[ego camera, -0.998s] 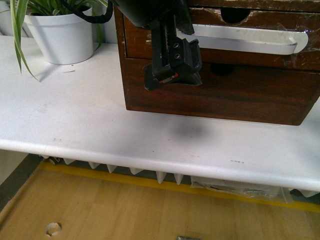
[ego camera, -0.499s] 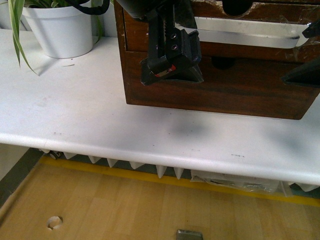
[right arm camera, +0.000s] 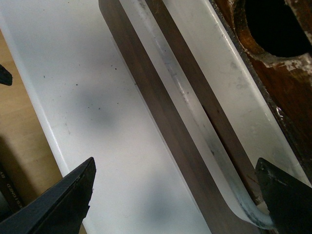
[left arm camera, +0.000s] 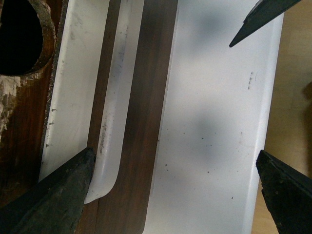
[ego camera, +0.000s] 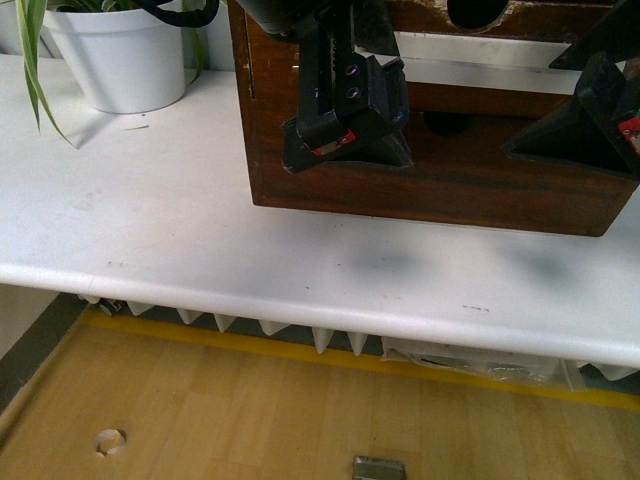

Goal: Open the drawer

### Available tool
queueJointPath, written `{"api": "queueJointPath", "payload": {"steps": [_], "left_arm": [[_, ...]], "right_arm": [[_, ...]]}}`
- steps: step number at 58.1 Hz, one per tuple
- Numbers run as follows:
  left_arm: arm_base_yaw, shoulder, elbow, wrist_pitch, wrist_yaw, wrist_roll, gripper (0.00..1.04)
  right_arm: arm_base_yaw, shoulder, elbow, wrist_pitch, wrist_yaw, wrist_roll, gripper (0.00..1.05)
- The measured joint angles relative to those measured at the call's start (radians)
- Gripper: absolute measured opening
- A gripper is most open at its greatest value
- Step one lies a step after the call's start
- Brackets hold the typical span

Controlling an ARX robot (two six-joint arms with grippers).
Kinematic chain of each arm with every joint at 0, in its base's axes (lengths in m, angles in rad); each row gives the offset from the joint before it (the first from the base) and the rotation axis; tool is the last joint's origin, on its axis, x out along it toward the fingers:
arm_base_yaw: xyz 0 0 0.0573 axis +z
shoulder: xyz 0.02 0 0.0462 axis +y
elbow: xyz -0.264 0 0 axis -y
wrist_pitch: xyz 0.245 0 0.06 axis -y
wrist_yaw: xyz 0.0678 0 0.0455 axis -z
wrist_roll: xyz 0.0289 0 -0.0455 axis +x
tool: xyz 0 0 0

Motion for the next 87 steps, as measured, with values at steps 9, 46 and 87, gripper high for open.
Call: {"api": "queueJointPath", "payload": {"steps": [9,46,87], "left_arm": [[0.000,-0.001,0.011,-0.034,0.013,0.000,0.99],[-0.048,-0.183,-0.174,-0.173,0.045,0.129,0.99],[-0.033,-0.516,-0.541,0.304,0.151,-0.251,0.99]], "right_arm": [[0.010,0.012,0.014,-0.029,-0.022,0.002,0.96],[0.025,-0.156,-0.114,-0.219,-0.140,-0.085,0.96],[-0.060,-0.494,-0.330,0.020,-0.184,0.140,0.96]]}}
